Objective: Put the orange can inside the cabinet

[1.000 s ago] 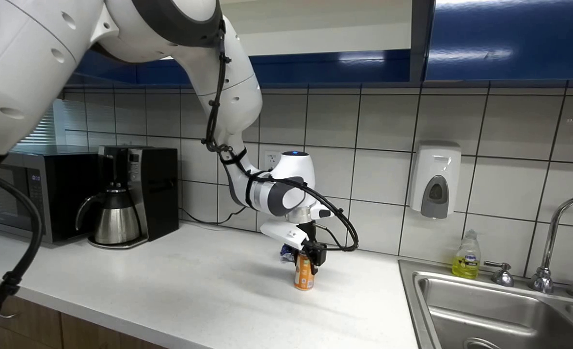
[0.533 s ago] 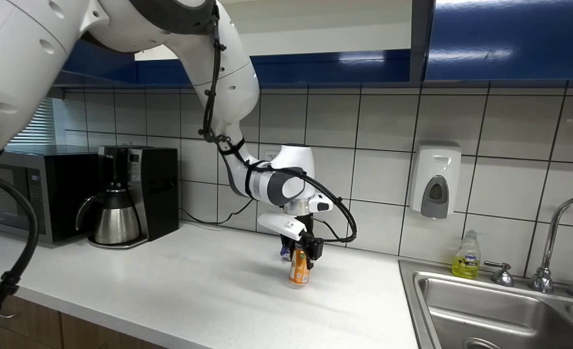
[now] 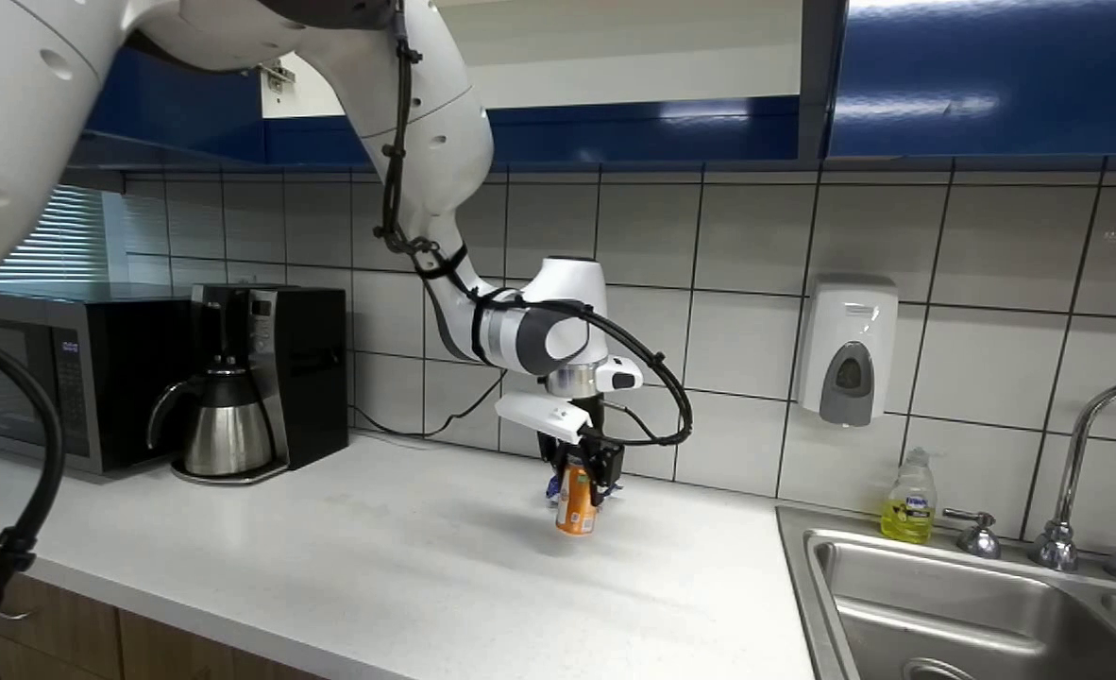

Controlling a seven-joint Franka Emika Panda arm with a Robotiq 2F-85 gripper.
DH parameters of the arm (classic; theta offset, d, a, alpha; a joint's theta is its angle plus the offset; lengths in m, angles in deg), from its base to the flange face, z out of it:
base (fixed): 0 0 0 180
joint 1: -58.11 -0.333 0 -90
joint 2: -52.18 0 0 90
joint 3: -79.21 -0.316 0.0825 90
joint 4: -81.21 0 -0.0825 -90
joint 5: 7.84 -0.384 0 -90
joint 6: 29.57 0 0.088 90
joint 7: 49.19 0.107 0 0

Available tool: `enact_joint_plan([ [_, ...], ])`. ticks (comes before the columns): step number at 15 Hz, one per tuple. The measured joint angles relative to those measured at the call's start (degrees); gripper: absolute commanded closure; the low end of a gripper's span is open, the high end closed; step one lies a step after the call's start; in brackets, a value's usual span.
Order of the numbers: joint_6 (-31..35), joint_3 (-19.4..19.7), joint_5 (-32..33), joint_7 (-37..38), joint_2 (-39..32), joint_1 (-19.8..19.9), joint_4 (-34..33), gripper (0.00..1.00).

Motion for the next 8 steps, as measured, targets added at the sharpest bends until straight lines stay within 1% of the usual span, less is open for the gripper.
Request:
enact_joint_plan([
  [8,-4.2,-0.2,1.2,-0.1,7.0,-1.8,3.8,0.61],
])
